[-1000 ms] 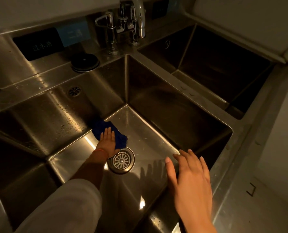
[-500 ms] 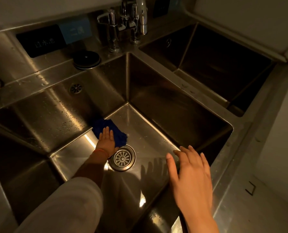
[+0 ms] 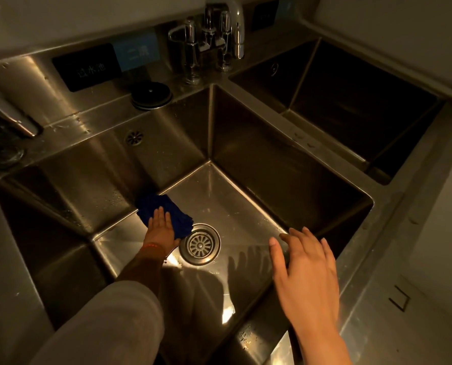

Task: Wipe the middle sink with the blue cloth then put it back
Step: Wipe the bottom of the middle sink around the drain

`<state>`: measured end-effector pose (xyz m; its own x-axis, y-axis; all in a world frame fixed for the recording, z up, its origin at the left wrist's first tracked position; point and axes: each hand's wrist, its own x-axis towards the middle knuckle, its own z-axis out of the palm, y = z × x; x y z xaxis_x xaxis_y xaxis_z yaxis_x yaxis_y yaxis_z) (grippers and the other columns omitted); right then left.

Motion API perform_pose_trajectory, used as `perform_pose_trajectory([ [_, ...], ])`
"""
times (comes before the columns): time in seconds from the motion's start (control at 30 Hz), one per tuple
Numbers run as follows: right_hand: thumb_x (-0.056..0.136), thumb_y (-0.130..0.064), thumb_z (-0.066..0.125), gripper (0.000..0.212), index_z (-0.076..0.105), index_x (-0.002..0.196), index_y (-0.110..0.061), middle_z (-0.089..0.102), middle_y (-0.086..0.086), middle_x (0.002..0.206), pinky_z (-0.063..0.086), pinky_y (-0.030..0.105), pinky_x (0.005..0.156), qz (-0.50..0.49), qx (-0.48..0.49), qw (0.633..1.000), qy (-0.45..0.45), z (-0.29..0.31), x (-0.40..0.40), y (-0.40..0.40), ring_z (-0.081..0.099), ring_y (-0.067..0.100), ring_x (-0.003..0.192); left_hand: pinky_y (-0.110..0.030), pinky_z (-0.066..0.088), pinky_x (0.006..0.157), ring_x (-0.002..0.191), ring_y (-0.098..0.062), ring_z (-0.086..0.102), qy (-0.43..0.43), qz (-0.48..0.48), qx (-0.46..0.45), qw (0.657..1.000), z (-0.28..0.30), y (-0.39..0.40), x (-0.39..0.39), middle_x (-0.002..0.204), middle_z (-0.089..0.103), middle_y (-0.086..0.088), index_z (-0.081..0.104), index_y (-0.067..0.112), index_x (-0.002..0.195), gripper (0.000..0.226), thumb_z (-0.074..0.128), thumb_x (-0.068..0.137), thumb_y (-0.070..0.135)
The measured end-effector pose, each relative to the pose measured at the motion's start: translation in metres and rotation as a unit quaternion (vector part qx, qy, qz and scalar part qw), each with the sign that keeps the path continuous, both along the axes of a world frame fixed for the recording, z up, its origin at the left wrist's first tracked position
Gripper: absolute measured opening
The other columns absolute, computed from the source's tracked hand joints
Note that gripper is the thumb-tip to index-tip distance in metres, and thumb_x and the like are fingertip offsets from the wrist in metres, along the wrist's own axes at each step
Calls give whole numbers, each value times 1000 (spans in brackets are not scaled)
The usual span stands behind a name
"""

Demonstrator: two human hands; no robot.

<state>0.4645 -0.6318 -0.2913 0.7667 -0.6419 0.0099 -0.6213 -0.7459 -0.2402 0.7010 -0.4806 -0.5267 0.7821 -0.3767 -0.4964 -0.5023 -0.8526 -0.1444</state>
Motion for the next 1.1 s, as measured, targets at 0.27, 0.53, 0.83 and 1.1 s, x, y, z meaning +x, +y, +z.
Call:
perform_pose_trajectory([
  [0.27, 92, -45, 33, 47, 63, 113, -16, 60, 4, 124, 10, 35, 112, -2, 3, 1000, -12, 0, 0, 1, 41, 17, 129, -44, 3, 121, 148, -36, -7, 1, 35, -8, 999, -7, 31, -7, 158, -12, -25, -6, -1, 151, 89, 42, 96, 50],
  [0.53, 92, -45, 33, 47, 62, 114, -17, 60, 3, 125, 10, 35, 112, -4, 4, 1000, -9, -2, 0, -1, 40, 17, 130, -46, 3, 120, 148, -36, -7, -14, 24, -19, 999, -10, 29, -10, 158, -12, -25, -8, 0, 151, 87, 41, 97, 48],
  [0.83, 91, -45, 33, 48, 64, 112, -15, 62, 5, 122, 15, 38, 112, -7, -4, 1000, -13, -2, 0, 1, 43, 19, 127, -46, 3, 120, 148, -36, -6, -28, 5, -27, 999, -13, 17, -4, 158, -8, -24, -3, -1, 151, 85, 40, 97, 49],
  [1.1, 88, -52, 20, 61, 63, 113, -18, 60, 2, 125, 10, 35, 112, -4, -8, 1000, -11, -3, 0, -1, 40, 17, 130, -46, 3, 120, 148, -36, -5, -36, -25, -25, 999, -11, -18, 7, 158, -8, -24, -3, -1, 151, 86, 41, 97, 48],
])
